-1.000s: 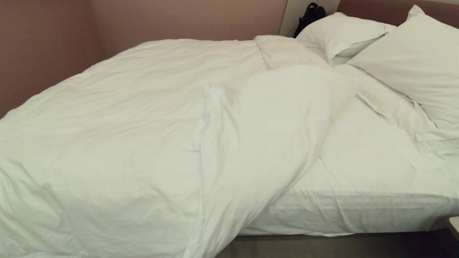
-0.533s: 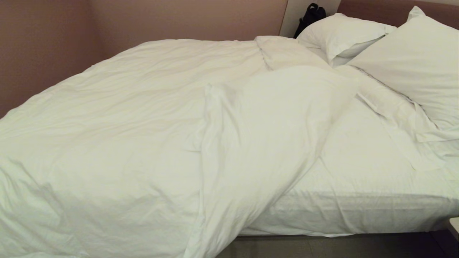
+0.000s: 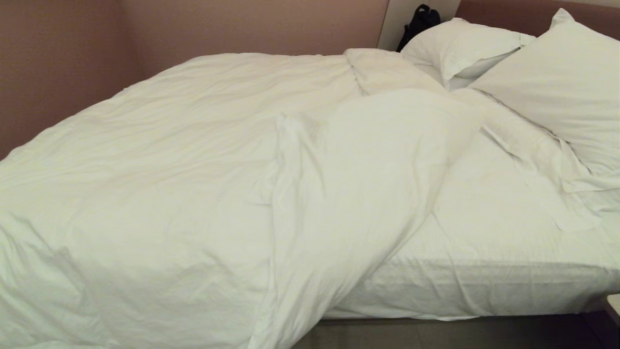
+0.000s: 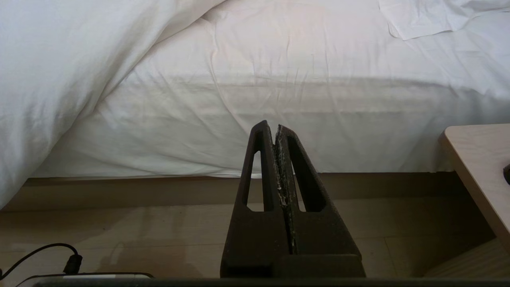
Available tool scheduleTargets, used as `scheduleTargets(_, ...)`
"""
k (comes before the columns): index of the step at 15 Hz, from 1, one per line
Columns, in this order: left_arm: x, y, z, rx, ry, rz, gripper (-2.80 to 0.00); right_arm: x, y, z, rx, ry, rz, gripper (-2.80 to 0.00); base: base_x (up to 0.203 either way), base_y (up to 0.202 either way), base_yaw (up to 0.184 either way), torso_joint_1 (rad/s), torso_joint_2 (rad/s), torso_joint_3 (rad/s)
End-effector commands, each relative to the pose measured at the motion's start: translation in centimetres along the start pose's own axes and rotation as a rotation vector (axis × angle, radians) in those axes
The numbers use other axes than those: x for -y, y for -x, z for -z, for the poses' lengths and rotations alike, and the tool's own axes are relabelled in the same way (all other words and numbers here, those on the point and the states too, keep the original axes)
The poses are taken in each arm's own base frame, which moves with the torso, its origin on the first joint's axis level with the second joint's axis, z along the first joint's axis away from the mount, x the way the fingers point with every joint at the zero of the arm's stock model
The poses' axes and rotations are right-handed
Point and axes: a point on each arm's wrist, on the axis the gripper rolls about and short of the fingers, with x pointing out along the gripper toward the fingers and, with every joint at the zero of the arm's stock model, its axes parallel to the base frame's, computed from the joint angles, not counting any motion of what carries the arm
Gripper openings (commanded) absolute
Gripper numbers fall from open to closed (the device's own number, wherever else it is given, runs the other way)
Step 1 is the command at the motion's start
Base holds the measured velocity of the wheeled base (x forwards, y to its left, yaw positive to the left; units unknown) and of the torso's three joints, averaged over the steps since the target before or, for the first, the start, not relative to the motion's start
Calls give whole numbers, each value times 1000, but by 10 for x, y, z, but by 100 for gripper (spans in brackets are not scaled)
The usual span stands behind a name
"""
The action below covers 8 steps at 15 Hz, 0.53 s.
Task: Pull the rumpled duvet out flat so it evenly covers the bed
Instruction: Hold the folded corner of the quilt
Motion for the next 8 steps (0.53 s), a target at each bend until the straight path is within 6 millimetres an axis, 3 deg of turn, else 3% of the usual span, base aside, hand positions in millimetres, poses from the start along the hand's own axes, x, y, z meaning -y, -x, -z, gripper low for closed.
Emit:
scheduleTargets(1,0,0,0,1,0,-1,-280,0,0,0,-1,0,1,-280,0,0,0,0,0,0)
scheduleTargets(8,0,0,0,1,0,-1,-280,0,0,0,-3,0,1,-280,0,0,0,0,0,0)
